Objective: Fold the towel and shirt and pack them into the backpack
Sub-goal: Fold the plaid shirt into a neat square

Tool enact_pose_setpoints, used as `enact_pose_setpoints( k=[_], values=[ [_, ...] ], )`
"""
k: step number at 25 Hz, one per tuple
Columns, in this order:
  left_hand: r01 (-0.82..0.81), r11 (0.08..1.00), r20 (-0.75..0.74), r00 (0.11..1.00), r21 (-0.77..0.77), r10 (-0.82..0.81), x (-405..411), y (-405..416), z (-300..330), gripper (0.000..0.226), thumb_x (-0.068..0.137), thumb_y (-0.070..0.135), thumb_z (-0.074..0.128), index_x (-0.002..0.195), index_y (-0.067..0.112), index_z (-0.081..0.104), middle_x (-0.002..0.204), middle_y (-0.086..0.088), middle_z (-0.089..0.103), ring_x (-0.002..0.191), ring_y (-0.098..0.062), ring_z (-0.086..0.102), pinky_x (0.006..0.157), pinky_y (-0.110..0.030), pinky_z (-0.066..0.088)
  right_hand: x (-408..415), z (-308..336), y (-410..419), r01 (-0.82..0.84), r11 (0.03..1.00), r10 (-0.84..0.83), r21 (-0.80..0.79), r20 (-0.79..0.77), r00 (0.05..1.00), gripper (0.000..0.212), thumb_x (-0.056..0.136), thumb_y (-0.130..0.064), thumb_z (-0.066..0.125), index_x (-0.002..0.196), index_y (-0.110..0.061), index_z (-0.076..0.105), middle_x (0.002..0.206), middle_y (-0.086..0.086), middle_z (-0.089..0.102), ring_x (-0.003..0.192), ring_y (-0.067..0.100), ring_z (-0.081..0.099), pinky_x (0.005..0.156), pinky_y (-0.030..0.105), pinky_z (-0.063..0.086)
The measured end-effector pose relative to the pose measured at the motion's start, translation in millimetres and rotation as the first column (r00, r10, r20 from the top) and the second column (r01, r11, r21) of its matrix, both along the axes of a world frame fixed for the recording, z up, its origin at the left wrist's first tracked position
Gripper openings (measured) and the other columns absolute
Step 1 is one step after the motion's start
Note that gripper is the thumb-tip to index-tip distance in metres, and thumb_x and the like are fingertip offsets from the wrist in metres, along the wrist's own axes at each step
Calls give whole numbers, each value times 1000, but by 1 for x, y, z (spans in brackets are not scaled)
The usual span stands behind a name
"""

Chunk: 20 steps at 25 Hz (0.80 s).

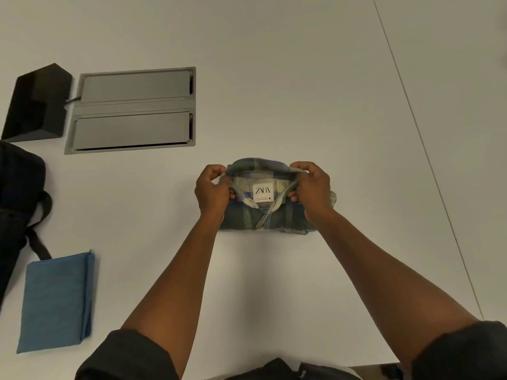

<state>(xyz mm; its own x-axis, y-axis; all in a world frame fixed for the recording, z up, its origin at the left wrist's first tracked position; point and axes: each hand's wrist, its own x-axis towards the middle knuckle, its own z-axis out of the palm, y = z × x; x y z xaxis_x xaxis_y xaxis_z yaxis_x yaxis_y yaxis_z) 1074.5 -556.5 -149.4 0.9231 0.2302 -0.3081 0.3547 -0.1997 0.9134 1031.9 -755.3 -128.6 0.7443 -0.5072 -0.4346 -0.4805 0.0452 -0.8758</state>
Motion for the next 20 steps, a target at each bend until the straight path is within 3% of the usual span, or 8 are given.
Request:
enact_pose_setpoints(
  k=[4,6,7,9,11,13,16,20],
  values=[
    [84,984,95,993,-157,-70,13,-3,6,12,94,16,65,104,22,67,107,-2,70,66,-11,68,59,-29,59,6,1,-6,83,982,-93,170,52,994,20,103,-17,47,117,-17,62,67,7,66,53,18,63,52,27,57],
    [185,966,71,982,-180,-175,20,-4,7,21,95,15,64,113,25,65,116,-1,68,85,-13,70,71,-28,61,9,-3,-9,1,977,-17,212,73,997,24,102,-18,51,125,-18,56,86,8,71,70,23,70,66,31,61],
    [272,953,54,962,-136,-267,22,-2,5,27,95,12,63,117,27,64,123,1,65,100,-15,68,78,-28,60,8,-7,-10,-100,983,87,155,87,992,29,100,-16,54,129,-18,54,99,8,71,81,23,71,73,31,61],
    [491,871,33,871,3,-491,22,2,-3,38,94,5,60,120,33,63,139,3,55,119,-16,60,86,-20,55,1,-16,-13,-379,914,391,-143,65,918,37,95,-11,60,131,-19,56,119,3,66,101,20,67,81,25,58],
    [648,754,16,757,103,-653,18,9,-9,47,91,-2,60,118,36,63,155,0,38,132,-13,49,93,-15,50,-5,-22,-12,-596,714,626,-367,-44,778,41,88,-9,68,127,-22,62,133,0,57,109,17,61,81,18,53],
    [742,622,-19,646,249,-763,14,14,-13,45,89,-3,65,121,29,66,162,-1,25,140,-11,31,108,-23,38,-7,-28,-9,-687,552,727,-472,-130,674,39,83,-14,75,121,-21,67,139,2,51,115,17,54,90,23,48],
    [821,453,-94,511,346,-854,13,18,-13,38,86,0,70,118,21,71,161,1,26,146,-15,26,117,-31,27,-4,-27,-9,-708,457,774,-538,-153,615,24,78,-18,80,100,-17,72,127,6,58,117,21,53,94,30,44],
    [742,368,-109,506,560,-856,15,18,-7,18,81,25,79,99,23,76,145,3,52,132,-24,42,108,-42,37,-3,-20,-11,-727,442,791,-526,-153,592,17,80,-25,79,89,-21,65,100,-2,64,95,18,57,76,26,45]
  ],
)
